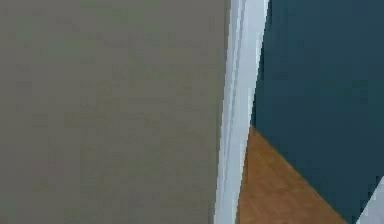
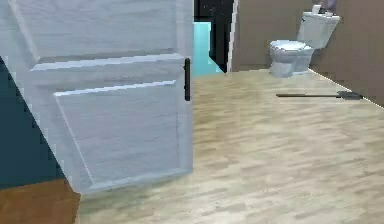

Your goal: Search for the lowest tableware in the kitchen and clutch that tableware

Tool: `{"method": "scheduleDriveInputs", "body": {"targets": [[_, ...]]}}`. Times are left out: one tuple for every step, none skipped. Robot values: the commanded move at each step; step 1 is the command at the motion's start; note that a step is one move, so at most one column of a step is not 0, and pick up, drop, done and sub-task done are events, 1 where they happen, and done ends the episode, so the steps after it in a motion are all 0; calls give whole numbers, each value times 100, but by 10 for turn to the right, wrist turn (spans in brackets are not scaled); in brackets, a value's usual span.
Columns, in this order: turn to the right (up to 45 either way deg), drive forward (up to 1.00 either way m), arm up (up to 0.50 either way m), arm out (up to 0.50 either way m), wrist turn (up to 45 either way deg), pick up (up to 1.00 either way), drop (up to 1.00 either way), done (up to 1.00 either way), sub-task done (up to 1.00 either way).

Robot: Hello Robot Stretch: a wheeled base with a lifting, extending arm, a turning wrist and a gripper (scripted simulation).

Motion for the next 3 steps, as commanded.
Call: {"method": "scheduleDriveInputs", "body": {"targets": [[450,0,0,0,0,0,0,0,0],[450,0,0,0,0,0,0,0,0],[90,0,0,0,0,0,0,0,0]]}}
